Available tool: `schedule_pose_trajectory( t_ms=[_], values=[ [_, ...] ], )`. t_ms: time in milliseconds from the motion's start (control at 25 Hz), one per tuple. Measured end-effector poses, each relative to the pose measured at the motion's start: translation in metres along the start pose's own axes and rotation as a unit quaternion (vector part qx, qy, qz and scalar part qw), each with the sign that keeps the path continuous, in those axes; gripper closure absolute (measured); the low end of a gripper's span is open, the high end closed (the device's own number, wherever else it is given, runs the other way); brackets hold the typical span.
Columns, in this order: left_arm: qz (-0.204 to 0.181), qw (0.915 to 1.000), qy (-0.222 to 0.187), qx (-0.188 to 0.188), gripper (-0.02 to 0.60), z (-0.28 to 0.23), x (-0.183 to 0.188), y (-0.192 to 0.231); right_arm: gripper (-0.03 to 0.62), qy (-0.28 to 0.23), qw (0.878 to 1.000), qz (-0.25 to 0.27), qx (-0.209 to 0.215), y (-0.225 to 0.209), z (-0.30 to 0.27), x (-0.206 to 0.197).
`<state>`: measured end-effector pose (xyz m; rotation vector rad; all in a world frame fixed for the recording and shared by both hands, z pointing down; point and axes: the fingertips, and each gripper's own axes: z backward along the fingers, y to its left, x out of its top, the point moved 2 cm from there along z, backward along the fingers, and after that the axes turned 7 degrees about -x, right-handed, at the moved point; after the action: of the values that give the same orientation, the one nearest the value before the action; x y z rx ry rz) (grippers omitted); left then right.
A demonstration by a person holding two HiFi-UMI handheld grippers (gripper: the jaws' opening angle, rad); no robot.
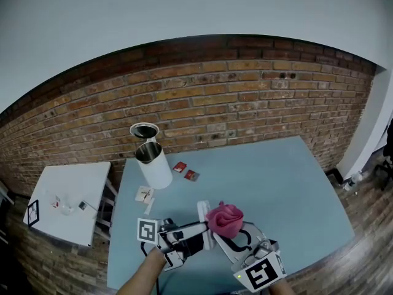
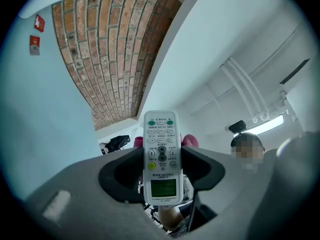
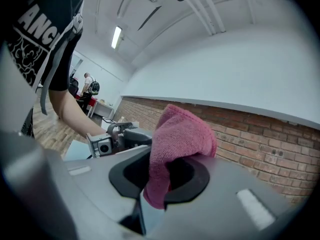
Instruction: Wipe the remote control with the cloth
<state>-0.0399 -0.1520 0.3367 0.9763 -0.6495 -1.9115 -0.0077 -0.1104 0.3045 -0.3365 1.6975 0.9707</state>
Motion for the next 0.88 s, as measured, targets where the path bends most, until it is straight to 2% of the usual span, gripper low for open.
schedule_pose_trajectory(
  t_ms=[240, 480, 720, 880],
  values=[
    [-0.005, 0.9993, -0.038, 0.002, 0.342, 0.003, 0.014, -0.001, 0.529, 0.005, 1.000, -0.012, 0.004, 0.006, 0.001, -0.003],
    [-0.004, 0.9951, -0.090, 0.040, 0.342, 0.015, 0.031, 0.008, 0.530, 0.010, 1.000, -0.024, 0.006, 0.013, 0.006, -0.009],
    [-0.011, 0.9841, -0.156, 0.085, 0.344, 0.023, 0.049, 0.015, 0.530, 0.018, 0.999, -0.037, 0.021, 0.024, 0.011, -0.020],
    [-0.001, 0.9777, -0.195, 0.079, 0.344, 0.021, 0.060, 0.011, 0.530, 0.014, 0.998, -0.058, 0.024, 0.034, 0.012, -0.031]
  ],
)
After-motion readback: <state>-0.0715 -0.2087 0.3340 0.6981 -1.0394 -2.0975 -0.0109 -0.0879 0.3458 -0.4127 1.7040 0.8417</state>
